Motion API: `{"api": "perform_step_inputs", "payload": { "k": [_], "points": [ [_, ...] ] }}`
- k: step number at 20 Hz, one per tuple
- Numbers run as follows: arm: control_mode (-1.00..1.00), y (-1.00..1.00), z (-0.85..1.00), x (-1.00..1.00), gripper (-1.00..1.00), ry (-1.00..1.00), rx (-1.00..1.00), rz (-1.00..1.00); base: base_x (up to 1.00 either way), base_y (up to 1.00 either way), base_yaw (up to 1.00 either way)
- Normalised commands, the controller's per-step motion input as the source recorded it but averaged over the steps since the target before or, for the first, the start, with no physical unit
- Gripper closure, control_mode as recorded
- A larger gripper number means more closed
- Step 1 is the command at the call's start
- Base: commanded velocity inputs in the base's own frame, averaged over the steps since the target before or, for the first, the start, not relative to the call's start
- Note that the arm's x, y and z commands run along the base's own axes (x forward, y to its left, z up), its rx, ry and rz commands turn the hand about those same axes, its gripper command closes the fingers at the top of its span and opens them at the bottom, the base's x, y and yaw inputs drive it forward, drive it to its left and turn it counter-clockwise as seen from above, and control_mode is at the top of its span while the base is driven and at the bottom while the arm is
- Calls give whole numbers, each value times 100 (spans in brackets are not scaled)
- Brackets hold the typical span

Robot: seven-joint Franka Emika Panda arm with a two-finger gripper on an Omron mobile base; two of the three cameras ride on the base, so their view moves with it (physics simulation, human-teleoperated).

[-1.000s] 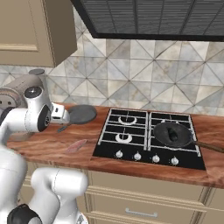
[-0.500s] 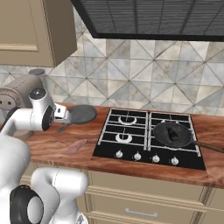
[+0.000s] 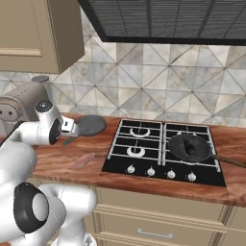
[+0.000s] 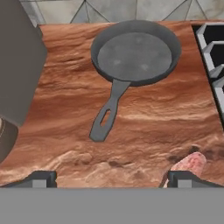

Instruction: Place both pans onto different burners. Then place the eggplant and the steak on different pans.

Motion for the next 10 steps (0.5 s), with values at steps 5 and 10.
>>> {"api": "perform_step_inputs", "payload": {
  "k": [5,10],
  "points": [
    [-100,9,-21,29,-100,0,0,-3,0,0,0],
    [-100,2,-25,27,-100,0,0,-4,0,0,0]
  ]
}}
